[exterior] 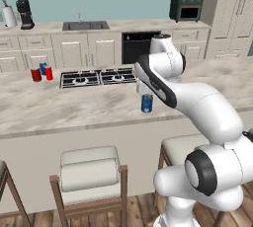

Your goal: Four empty soda cans are scattered around the kitchen. Gather all the cans and cluster them next to the stove for recycling.

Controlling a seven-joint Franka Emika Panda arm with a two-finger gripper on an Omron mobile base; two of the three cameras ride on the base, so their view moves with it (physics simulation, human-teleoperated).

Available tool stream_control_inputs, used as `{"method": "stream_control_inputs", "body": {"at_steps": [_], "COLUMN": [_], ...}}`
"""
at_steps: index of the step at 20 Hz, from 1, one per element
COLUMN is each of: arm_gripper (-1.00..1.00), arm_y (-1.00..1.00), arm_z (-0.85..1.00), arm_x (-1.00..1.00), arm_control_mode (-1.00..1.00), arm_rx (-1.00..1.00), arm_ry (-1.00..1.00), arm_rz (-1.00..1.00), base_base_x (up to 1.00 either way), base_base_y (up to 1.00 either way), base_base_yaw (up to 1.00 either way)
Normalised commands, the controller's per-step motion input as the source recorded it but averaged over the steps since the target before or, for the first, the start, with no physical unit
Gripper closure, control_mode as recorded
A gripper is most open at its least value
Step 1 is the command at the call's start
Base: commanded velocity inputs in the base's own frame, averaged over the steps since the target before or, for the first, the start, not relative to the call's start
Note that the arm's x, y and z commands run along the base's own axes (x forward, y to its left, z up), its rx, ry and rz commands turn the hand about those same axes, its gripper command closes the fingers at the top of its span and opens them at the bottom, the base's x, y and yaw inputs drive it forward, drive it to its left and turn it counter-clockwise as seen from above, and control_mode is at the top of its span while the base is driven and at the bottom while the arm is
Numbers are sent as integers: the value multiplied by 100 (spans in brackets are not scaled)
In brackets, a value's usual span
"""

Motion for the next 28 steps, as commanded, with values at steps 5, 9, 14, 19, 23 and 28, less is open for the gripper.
{"method": "stream_control_inputs", "body": {"at_steps": [5, 9, 14, 19, 23, 28], "arm_gripper": [-100, -100, -100, -100, -100, -100], "arm_y": [0, 1, 0, 0, 0, 0], "arm_z": [-11, -9, -8, -7, -1, 0], "arm_x": [17, 11, 12, 16, 21, 18], "arm_control_mode": [-100, -100, -100, -100, -100, -100], "arm_rx": [0, 0, 3, 13, 7, 0], "arm_ry": [-11, -15, -9, 0, 0, 0], "arm_rz": [5, 5, 4, 1, 1, 0], "base_base_x": [0, 0, 0, 0, 0, 0], "base_base_y": [0, 0, 0, 0, 0, 0], "base_base_yaw": [0, 0, 0, 0, 0, 0]}}
